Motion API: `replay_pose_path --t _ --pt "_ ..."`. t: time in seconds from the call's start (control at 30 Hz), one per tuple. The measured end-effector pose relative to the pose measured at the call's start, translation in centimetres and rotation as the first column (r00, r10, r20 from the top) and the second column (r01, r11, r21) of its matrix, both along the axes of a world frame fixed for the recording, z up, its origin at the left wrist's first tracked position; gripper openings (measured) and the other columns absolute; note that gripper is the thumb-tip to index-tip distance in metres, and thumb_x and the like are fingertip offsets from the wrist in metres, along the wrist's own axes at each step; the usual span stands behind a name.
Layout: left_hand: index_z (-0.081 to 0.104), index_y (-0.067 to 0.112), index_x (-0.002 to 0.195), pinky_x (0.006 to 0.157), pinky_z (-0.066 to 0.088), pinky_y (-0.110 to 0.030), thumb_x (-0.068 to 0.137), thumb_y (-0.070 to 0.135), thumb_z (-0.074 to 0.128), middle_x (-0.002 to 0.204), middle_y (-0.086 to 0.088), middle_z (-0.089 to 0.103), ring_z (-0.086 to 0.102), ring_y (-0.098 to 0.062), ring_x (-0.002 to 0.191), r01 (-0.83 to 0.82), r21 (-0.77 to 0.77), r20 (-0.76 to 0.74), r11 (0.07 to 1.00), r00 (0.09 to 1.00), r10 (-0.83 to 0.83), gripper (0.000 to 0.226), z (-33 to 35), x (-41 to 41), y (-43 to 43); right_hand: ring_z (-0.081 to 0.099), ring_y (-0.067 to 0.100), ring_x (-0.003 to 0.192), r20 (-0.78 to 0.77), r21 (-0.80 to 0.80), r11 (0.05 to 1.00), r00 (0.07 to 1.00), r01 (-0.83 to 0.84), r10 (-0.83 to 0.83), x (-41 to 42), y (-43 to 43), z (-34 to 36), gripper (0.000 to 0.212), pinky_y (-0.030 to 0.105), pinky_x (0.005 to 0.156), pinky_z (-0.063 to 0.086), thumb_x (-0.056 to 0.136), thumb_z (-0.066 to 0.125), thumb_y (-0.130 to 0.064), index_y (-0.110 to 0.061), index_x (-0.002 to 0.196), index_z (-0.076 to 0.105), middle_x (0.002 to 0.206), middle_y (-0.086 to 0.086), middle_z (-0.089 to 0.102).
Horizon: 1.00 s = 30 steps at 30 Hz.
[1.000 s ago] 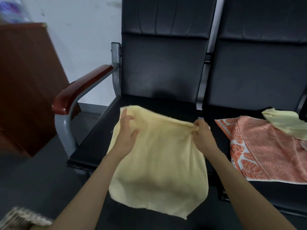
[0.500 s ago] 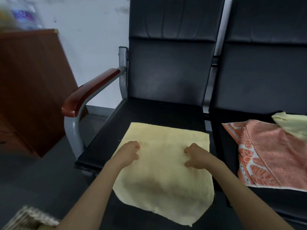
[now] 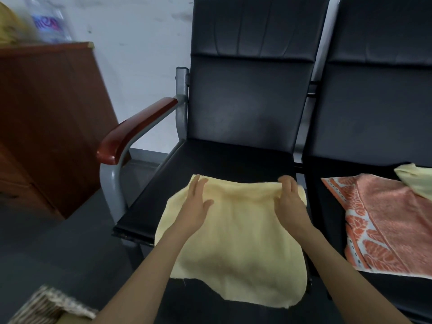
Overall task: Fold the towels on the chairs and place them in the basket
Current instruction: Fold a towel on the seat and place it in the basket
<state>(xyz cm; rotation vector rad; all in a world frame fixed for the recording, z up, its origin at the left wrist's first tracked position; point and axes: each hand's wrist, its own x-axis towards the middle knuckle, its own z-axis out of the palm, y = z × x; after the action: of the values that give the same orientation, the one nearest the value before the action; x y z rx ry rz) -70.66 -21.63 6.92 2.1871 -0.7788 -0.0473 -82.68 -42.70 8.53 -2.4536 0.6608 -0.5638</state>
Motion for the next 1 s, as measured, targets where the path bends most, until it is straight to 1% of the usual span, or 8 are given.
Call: replay_pose_path --t 0.07,0.2,0.37,0.63,0.73,0.8,0.9,1.0 --pt "0.021 0.025 0.148 0.099 0.027 -0.018 0.099 0.016 0.048 0.157 0.007 -0.011 0.028 -0.003 0.123 0.095 0.122 -0.095 0.988 0.992 -0.084 0.057 -0.2 -0.3 0.1 0.032 0.024 0.133 -0.047 -0.012 0.999 0.998 -0.046 0.045 0.0 0.4 -0.3 0.056 0.028 0.098 0.036 0.092 0.052 -0.003 -0.011 0.142 0.028 0.152 0.007 0.019" --pt "0.057 0.018 0.124 0.100 0.037 -0.022 0.094 0.016 0.054 0.136 -0.002 0.041 0.042 -0.018 0.124 0.057 0.366 -0.051 0.929 0.998 -0.041 0.031 -0.7 0.4 0.9 0.047 0.018 0.113 -0.309 -0.091 0.976 0.937 -0.200 0.163 -0.1 0.5 -1.3 0.028 0.025 0.089 0.042 0.092 0.058 -0.026 -0.015 0.118 0.055 0.122 0.002 0.048" --pt "0.061 0.013 0.115 0.092 0.044 -0.027 0.086 0.016 0.067 0.120 0.001 0.048 0.051 -0.018 0.112 0.081 0.474 -0.148 0.877 0.989 -0.011 0.029 -0.2 0.8 1.6 0.052 0.016 0.097 -0.568 0.133 0.959 0.773 -0.252 0.282 -0.1 0.6 -1.2 0.029 0.024 0.082 0.046 0.086 0.068 -0.024 -0.020 0.111 0.055 0.107 -0.004 0.044" --pt "0.056 0.005 0.108 0.077 0.044 -0.034 0.097 0.012 0.042 0.116 -0.008 0.048 0.056 -0.029 0.095 -0.130 0.557 0.064 0.820 0.992 0.113 0.019 -0.4 -0.5 0.2 0.053 0.022 0.079 -0.575 -0.121 0.967 0.810 -0.223 0.115 0.0 1.7 -1.9 0.012 0.031 0.068 0.046 0.094 0.046 -0.008 -0.016 0.095 0.037 0.098 0.005 0.047" --pt "0.046 0.009 0.109 0.072 0.036 -0.027 0.100 0.010 0.034 0.121 -0.008 0.048 0.052 -0.023 0.091 -0.181 0.271 0.103 0.945 0.982 0.158 0.015 -0.6 -0.8 -0.5 0.051 0.026 0.080 -0.184 -0.014 0.999 0.983 -0.032 0.029 0.2 1.8 -1.5 0.015 0.037 0.065 0.042 0.093 0.033 0.003 -0.011 0.100 0.036 0.103 0.009 0.049" --pt "0.040 0.011 0.129 0.086 0.035 -0.020 0.100 0.012 0.038 0.140 -0.007 0.038 0.049 -0.021 0.113 -0.052 0.155 0.014 0.987 0.999 0.050 0.029 -0.7 -0.7 -0.5 0.051 0.022 0.094 0.063 0.094 0.994 0.996 -0.063 0.057 0.3 1.7 -1.1 0.029 0.030 0.068 0.042 0.094 0.035 0.004 -0.008 0.120 0.038 0.124 0.007 0.043" --pt "0.036 0.012 0.140 0.107 0.029 -0.025 0.098 0.012 0.046 0.151 -0.007 0.024 0.033 -0.022 0.135 0.062 0.306 -0.017 0.950 0.998 -0.060 0.044 -1.4 -0.5 0.3 0.047 0.021 0.115 -0.083 -0.044 0.988 0.986 -0.151 0.147 0.0 1.2 -1.7 0.041 0.025 0.084 0.043 0.094 0.050 -0.007 -0.009 0.134 0.039 0.141 0.005 0.033" --pt "0.055 0.015 0.123 0.104 0.035 -0.026 0.093 0.016 0.055 0.134 -0.002 0.040 0.042 -0.019 0.124 -0.039 0.351 0.052 0.936 0.998 0.023 0.030 -1.1 -0.3 0.8 0.046 0.018 0.113 -0.326 -0.187 0.949 0.927 -0.255 0.185 -0.6 0.9 -2.9 0.023 0.027 0.090 0.044 0.096 0.049 -0.020 -0.013 0.117 0.057 0.127 0.002 0.048"
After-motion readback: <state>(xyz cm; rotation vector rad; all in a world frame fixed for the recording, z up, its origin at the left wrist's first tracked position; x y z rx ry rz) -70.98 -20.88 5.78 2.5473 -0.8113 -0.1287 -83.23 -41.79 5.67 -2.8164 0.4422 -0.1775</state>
